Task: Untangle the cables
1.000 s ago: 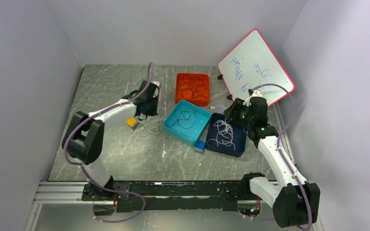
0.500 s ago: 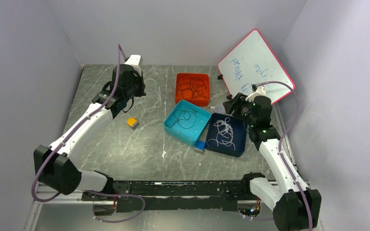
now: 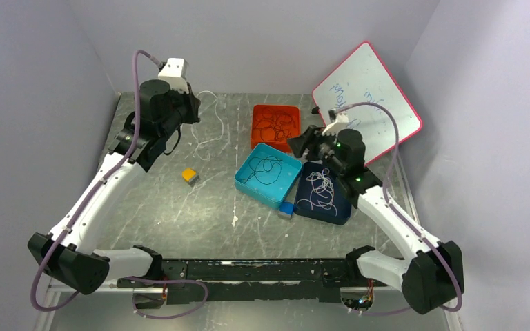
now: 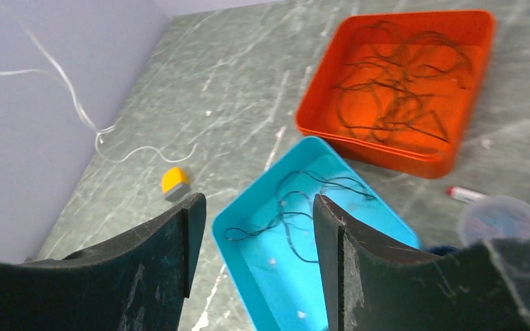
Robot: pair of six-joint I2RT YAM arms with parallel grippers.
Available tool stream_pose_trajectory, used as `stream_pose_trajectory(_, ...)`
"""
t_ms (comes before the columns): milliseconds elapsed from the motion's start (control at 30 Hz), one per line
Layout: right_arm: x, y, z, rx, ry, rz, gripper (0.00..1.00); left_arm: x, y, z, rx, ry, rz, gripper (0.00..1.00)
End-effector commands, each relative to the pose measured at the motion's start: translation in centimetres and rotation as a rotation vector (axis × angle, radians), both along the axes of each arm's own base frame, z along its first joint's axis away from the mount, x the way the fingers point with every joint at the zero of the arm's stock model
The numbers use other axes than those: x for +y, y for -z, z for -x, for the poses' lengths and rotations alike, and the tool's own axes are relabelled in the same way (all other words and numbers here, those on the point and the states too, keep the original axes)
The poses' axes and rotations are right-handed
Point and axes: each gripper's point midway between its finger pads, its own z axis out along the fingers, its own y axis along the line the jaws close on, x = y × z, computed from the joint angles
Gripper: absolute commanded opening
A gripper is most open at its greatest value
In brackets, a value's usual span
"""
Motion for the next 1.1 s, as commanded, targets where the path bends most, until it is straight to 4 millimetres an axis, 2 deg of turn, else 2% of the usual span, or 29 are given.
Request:
stream_pose_trajectory(0, 4.1, -3.4, -0.2, -0.12, -0.08, -0.035, 0.62, 0.6, -3.6, 0.9, -0.067, 0.006, 0.021, 0.07)
stream_pose_trajectory(133, 8.0, -5.1, 1.1, -0.193, -0.187, -0.059, 0.63, 0.6, -4.9, 1.3, -0.085, 0.018, 0.028, 0.07)
stream_pose_trajectory(300, 11.7, -8.8, 2.8, -0.349, -0.299, -0.118, 0.63, 1.0, -5.5, 1.8, -0.102, 0.007, 0.039, 0.08)
stream_pose_trajectory(533, 16.0, -11.6, 2.9, -0.452, -0.396, -0.19, 0.63, 1.2, -5.9, 2.1, -0.111, -0.001, 0.052, 0.08)
stream_pose_trajectory(700, 19.2, -11.1, 2.7, -0.464, -0.437, -0.214, 0.63, 1.1, -6.3, 2.3, -0.119, 0.004, 0.064, 0.09)
stream_pose_trajectory(767, 20.4, -11.9, 2.6, -0.485, -0.453, -0.227, 0.63, 1.1, -6.4, 2.3, -0.119, 0.006, 0.064, 0.09)
stream_pose_trajectory(967, 23.6, -10.1, 2.2, -0.471, -0.489, -0.221, 0.59, 1.1, -6.8, 2.4, -0.127, 0.007, 0.068, 0.09)
stream_pose_trajectory(1067, 24.9, -8.5, 1.6, -0.457, -0.487, -0.195, 0.57, 1.2, -7.0, 2.6, -0.133, 0.004, 0.076, 0.1)
